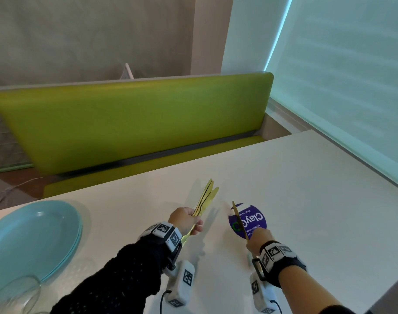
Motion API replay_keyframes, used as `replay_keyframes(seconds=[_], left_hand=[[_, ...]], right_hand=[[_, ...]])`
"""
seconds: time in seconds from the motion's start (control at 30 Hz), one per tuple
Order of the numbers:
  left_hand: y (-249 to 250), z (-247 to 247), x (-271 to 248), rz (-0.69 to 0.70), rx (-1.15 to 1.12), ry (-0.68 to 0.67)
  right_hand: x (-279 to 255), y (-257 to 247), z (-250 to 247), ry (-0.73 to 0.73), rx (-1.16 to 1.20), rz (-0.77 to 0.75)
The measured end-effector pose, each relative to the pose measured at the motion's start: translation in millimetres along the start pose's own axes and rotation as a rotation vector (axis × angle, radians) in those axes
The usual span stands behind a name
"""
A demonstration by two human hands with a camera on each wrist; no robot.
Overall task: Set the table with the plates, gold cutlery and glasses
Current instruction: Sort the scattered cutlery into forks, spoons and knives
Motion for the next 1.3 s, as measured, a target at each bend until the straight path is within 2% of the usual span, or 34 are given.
replay_keyframes(seconds=[0.23, 0.37, 0.6, 0.77, 0.97, 1.3], left_hand=[[1, -3, -3, -0.032, -0.090, 0.004], [4, -4, -10, -0.024, -0.153, -0.026], [4, -5, -19, 0.006, -0.185, -0.029], [2, -1, -23, 0.019, -0.108, -0.047], [1, 2, -27, 0.032, -0.094, -0.037], [0, 4, -25, 0.032, -0.228, -0.053]], right_hand=[[-16, -47, -8, -0.113, 0.462, -0.128], [-37, -70, -8, -0.292, 0.793, -0.103], [-57, -90, -3, -0.362, 0.805, -0.153], [-64, -96, 1, -0.376, 0.792, -0.173], [-66, -98, 2, -0.349, 0.753, -0.219], [-62, -91, -1, -0.294, 0.782, -0.234]])
Point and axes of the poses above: each hand's wrist, its own x-axis towards the middle knuckle, its own z-axis out of the palm, y = z × x, the point moved 6 cm from there along x, towards the middle knuckle, and after that the axes turned 11 degrees about x, right-handed, at the moved point
